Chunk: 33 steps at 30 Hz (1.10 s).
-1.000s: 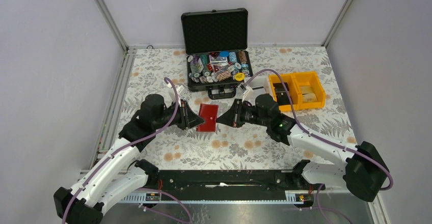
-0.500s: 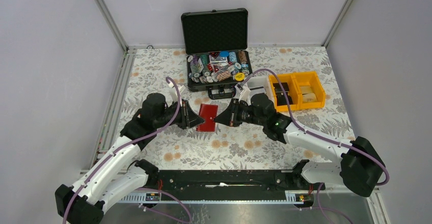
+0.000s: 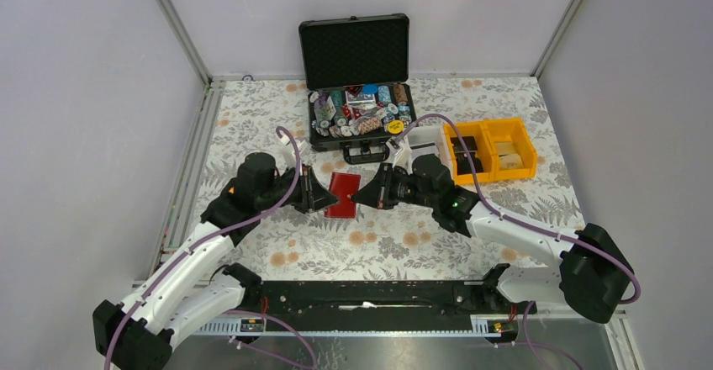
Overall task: Put the credit cards into the card holder
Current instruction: Close the card holder.
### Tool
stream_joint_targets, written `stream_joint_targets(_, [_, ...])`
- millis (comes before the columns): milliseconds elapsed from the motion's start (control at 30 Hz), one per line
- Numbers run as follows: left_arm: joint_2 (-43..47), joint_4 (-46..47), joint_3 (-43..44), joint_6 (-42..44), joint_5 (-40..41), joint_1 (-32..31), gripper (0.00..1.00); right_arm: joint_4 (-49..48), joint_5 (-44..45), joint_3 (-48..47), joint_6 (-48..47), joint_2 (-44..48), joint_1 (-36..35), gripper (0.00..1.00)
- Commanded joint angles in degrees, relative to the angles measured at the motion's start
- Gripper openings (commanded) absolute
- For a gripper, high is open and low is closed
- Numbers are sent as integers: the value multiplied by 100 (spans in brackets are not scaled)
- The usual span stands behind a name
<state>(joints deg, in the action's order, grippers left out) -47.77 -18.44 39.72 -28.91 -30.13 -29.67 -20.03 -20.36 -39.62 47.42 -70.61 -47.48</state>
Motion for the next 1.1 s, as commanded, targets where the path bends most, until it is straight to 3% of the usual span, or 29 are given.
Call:
stream_joint_targets(0, [24, 421, 41, 17, -345, -39, 0, -356, 147, -320, 6, -64, -83, 0])
stream_joint_targets(1067, [-76, 403, 1, 17, -346, -131, 0, -117, 664, -547, 351, -410, -94, 0])
